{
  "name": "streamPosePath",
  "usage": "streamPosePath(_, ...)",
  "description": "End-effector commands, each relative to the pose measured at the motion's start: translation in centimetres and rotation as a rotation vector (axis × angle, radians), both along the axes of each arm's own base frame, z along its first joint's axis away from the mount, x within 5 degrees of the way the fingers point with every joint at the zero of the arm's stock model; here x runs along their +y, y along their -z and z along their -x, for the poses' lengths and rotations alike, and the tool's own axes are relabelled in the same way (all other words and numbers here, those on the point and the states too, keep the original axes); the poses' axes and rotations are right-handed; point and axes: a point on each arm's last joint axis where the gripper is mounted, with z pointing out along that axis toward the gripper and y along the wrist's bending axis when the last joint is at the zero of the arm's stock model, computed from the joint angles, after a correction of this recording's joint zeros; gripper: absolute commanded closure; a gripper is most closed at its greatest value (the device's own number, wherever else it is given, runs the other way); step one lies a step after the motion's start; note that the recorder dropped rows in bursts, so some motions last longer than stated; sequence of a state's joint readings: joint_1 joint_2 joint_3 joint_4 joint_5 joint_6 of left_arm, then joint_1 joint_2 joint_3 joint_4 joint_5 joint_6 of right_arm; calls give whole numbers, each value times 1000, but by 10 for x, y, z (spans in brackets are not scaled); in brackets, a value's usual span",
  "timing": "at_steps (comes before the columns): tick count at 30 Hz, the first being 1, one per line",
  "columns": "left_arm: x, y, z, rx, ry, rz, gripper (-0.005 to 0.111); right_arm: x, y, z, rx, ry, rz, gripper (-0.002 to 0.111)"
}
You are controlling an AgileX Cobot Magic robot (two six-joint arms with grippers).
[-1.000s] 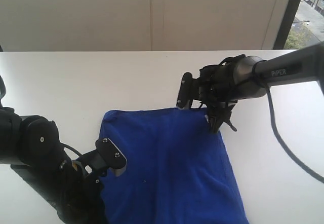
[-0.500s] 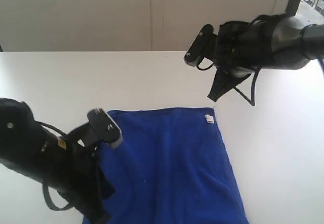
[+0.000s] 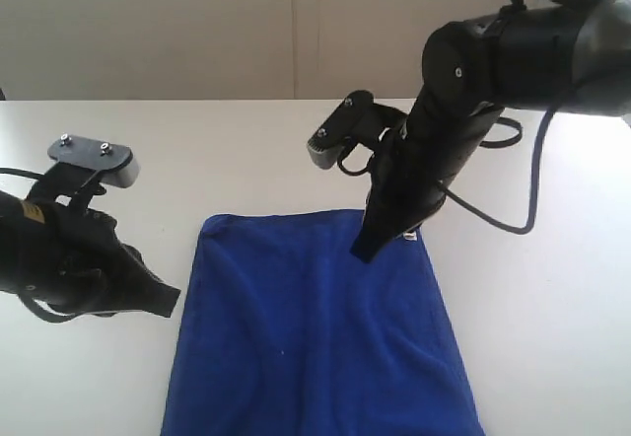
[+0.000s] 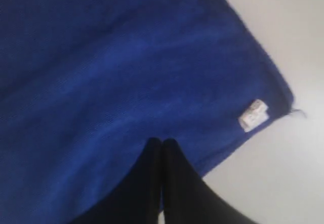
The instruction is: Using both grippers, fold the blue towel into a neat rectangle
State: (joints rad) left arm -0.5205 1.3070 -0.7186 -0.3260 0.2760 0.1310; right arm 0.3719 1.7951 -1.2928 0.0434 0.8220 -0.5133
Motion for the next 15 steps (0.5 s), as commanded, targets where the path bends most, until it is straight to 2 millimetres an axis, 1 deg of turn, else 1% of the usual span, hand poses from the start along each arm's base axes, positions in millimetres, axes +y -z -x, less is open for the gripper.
streamPosePath(1, -2, 20, 0, 210, -115, 50, 90, 4, 23, -2, 84, -1, -17, 108)
streamPosePath(4, -8, 32, -3, 282, -139, 83, 72, 7, 41, -3, 143, 15, -27, 108)
streamPosePath(6, -12, 39, -6, 310, -164, 105, 63, 8, 49, -3, 173, 25, -34, 108)
streamPosePath(7, -13, 41, -8, 326, -186, 120, 61, 9, 54, -3, 190, 28, -32, 108)
streamPosePath(10, -16, 47, -12, 338, -213, 148, 61, 9, 65, -3, 214, 31, -25, 108)
streamPosePath(13, -18, 49, -14, 336, -218, 166, 61, 9, 70, -4, 219, 32, -21, 108)
streamPosePath(15, -19, 52, -16, 326, -212, 167, 63, 9, 72, -5, 212, 33, -23, 108)
